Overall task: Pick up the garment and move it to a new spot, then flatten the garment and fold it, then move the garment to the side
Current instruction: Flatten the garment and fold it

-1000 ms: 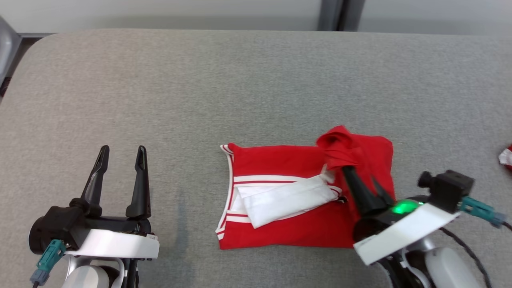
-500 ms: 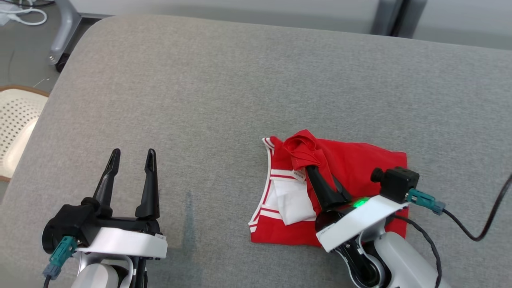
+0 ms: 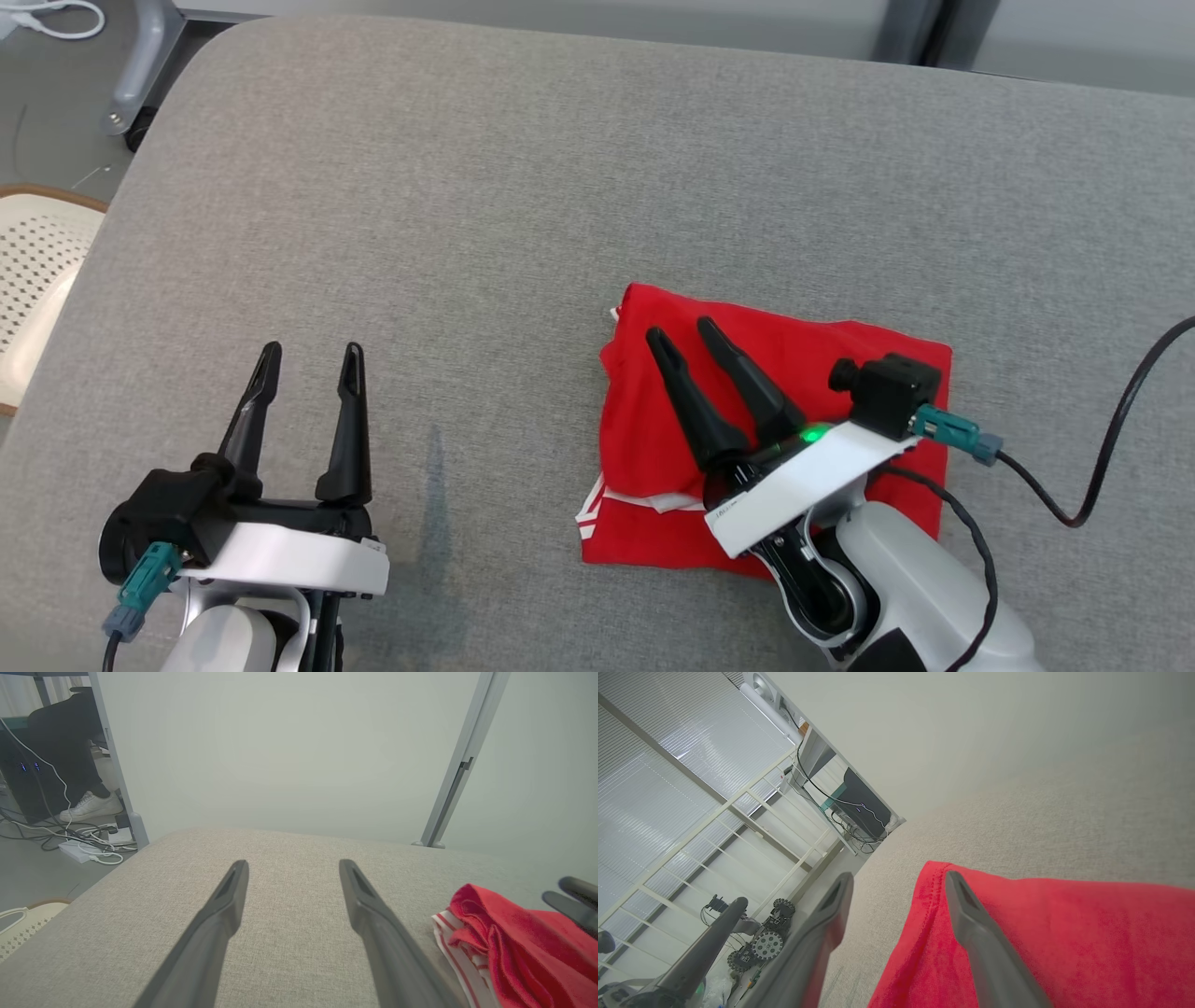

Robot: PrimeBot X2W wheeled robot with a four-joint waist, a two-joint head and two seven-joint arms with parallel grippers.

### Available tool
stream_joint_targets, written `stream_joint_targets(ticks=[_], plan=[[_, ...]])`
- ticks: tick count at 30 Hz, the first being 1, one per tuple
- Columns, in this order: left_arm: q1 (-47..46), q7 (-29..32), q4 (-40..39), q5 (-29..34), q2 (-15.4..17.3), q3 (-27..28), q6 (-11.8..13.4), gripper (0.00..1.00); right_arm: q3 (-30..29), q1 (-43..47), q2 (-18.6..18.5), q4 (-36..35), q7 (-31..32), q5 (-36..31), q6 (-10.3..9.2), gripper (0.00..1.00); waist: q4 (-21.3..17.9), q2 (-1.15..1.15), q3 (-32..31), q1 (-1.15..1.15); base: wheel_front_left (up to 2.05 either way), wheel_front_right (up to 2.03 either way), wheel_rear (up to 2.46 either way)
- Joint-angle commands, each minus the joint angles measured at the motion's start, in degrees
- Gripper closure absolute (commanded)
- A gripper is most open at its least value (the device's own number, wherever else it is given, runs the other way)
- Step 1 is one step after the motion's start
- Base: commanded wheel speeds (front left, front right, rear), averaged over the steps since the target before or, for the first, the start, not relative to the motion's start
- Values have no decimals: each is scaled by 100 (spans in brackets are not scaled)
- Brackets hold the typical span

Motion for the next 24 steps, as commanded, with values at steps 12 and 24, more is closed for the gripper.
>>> stream_joint_targets(ticks=[12,24], plan=[[-91,-36,90,92,1,134,-55,0,-991,237,-263,-1564,-43,-1459,2,0,-346,0,-45,0,0,0,0],[151,-35,-181,207,-34,363,-116,0,-3042,1749,-793,-2235,-43,-2949,2,0,-605,0,-281,0,0,0,0]])
